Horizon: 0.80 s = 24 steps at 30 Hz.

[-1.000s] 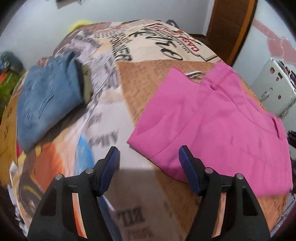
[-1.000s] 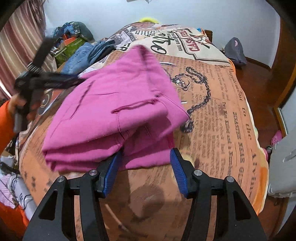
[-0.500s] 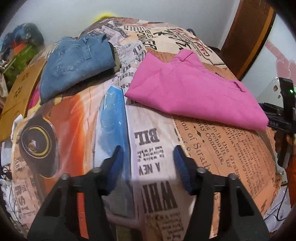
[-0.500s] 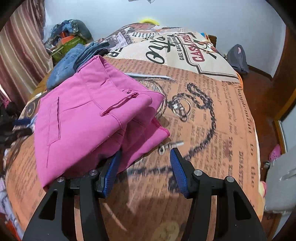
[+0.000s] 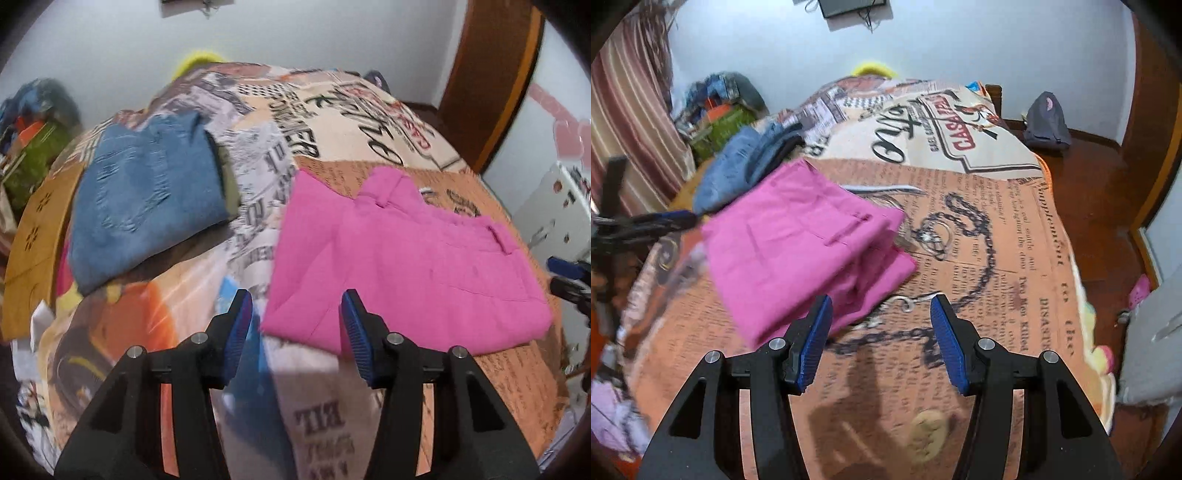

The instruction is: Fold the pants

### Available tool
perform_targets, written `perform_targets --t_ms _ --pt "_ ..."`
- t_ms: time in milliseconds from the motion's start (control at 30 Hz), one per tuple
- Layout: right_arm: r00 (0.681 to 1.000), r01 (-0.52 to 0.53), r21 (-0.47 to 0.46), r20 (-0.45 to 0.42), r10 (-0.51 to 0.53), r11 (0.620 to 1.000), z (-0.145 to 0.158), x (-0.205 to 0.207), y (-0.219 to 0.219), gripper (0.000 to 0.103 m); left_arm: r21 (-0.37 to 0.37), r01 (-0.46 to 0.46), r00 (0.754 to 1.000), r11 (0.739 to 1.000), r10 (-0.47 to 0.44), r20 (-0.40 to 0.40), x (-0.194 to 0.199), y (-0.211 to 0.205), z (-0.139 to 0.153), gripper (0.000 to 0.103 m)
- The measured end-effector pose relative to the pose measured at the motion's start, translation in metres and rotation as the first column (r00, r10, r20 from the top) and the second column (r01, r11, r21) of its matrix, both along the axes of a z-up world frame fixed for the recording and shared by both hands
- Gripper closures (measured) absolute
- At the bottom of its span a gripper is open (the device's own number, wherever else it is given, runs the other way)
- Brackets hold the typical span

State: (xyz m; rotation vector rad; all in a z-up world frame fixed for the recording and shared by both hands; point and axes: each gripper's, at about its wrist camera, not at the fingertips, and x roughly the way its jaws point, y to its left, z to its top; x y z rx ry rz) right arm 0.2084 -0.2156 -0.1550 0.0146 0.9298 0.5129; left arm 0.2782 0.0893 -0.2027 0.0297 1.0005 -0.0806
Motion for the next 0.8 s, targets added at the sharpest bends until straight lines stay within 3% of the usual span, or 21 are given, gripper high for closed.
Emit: perform_targets --t_ms 100,300,467,800 --pt "1.000 -0.022 0.045 0.000 0.022 0.999 0.005 -0.008 0.013 0.051 0.061 0.025 0.998 0.998 -0.022 -0.051 0.011 -0.010 -0.020 0.052" --pt "0.995 -0.091 0.029 -0.032 0.091 0.995 -0.015 -0.006 0.049 0.052 0.010 0.018 0.999 1.000 -0.018 -0.052 0.000 0.002 -0.030 0.054" --pt "0.993 -0.094 0.030 -0.070 0.096 0.995 -0.031 0.015 0.046 0.051 0.010 0.024 0.998 1.000 -0.023 -0.055 -0.018 0.000 -0.030 0.057" --pt "0.995 -0.099 -0.106 -0.022 0.097 0.989 -0.037 0.051 0.050 0.051 -0.055 -0.015 0.996 0.998 0.010 -0.084 -0.038 0.000 -0.018 0.064"
